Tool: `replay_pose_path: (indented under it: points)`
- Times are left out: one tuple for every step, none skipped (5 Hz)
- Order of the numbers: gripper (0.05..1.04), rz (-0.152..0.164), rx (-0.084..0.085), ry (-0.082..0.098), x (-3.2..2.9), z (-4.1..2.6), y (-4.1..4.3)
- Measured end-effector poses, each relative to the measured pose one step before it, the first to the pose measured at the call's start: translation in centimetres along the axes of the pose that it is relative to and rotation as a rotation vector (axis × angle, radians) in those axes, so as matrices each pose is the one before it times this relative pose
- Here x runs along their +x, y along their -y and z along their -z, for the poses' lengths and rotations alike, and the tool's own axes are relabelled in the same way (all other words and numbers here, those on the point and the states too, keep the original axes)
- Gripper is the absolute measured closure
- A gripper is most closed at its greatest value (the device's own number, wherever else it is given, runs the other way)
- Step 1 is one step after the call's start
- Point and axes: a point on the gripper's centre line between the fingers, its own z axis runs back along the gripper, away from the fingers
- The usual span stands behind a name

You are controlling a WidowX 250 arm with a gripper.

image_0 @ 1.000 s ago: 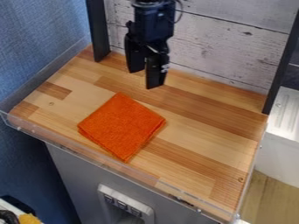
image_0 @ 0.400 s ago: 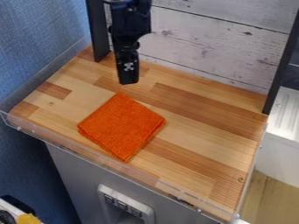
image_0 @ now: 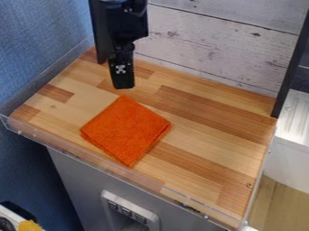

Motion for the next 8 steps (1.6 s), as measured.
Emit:
replay_pose_path:
  points:
    - [0.085,0.0236,-0.0125,-0.0049,-0.183,-0.589,-0.07]
    - [0.087,0.0142,-0.0173,-0.017,-0.188,-0.513,0.121]
    - [0.087,0.0055,-0.0239,-0.0272,-0.426,-0.047,0.368]
    - [0.085,-0.0116,-0.0144,-0.0262,-0.414,-0.007,0.231]
    - [0.085,-0.0121,-0.0071,-0.032,-0.201,0.171,0.345]
    - [0.087,0.0004,0.0228,-0.0345,0.445,-0.13,0.578]
    - [0.088,-0.0094,0.0367,-0.0323,0.49,0.104,0.674]
    - [0.146,-0.0119,0.0476,-0.0213,0.466,-0.06,0.237]
